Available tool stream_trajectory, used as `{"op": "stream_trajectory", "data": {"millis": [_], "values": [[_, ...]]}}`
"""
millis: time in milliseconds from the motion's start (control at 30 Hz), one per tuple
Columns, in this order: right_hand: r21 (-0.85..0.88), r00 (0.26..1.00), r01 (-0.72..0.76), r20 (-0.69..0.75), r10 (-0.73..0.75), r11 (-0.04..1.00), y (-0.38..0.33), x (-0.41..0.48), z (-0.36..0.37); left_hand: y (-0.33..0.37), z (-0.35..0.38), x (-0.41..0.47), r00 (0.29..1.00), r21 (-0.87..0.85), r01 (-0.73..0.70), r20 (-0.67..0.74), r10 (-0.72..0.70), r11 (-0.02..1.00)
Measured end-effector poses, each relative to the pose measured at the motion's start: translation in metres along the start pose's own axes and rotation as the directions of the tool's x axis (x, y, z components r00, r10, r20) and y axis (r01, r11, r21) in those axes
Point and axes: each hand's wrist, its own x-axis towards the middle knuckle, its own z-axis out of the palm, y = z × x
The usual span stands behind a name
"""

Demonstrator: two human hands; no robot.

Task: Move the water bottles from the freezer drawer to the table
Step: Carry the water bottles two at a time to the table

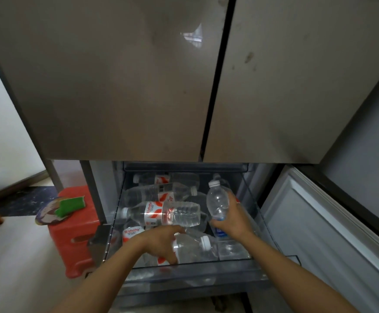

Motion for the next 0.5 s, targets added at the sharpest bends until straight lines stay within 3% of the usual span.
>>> {"op": "stream_trajectory", "data": {"millis": [267,500], "values": [[0.301,0.989,0.127,-0.111,-0.098,0.945,0.017,-0.037,-0.011,-0.001,0.007,-0.018,0.959,-0.096,-0.026,-0.283,-0.002,0.995],[0.379,0.988,0.149,-0.098,-0.121,0.914,0.019,-0.060,-0.017,0.005,0.024,-0.036,0.842,-0.128,-0.055,-0.539,-0.023,0.990]]}}
